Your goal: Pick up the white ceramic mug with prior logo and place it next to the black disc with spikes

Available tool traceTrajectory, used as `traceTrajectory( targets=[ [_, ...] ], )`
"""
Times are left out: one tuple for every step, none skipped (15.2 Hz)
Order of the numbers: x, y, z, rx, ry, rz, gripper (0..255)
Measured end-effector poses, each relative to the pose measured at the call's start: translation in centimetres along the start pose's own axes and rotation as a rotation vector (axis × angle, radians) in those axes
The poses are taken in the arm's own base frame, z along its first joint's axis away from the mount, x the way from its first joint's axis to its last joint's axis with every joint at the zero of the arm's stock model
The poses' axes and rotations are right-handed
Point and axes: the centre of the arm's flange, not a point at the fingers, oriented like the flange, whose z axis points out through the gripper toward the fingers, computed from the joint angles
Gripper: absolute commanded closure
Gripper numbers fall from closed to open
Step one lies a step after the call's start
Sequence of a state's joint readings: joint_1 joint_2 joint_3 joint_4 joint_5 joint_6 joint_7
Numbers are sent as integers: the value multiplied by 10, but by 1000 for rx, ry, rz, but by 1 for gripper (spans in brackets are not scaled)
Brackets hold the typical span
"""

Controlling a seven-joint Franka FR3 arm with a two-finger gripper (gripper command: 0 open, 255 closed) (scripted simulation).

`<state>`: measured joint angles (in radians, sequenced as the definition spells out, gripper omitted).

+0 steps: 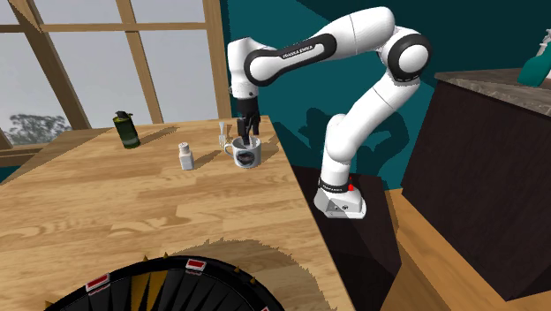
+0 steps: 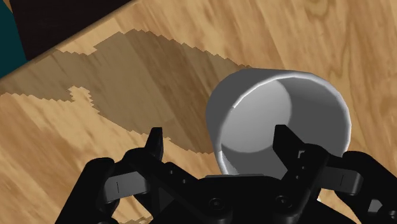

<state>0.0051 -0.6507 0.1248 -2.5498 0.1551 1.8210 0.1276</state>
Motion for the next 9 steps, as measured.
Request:
traceTrajectory(
  targets=[
    [0, 1, 3, 0, 0, 0, 0],
    [0, 1, 4, 0, 0, 0, 0],
    [0, 1, 4, 0, 0, 0, 0],
    [0, 1, 5, 0, 0, 0, 0],
    [0, 1, 5, 0, 0, 0, 0],
    [0, 1, 5, 0, 0, 0, 0],
    [0, 1, 5, 0, 0, 0, 255],
    [0, 1, 5, 0, 0, 0, 255],
    [0, 1, 5, 0, 0, 0, 255]
  ],
)
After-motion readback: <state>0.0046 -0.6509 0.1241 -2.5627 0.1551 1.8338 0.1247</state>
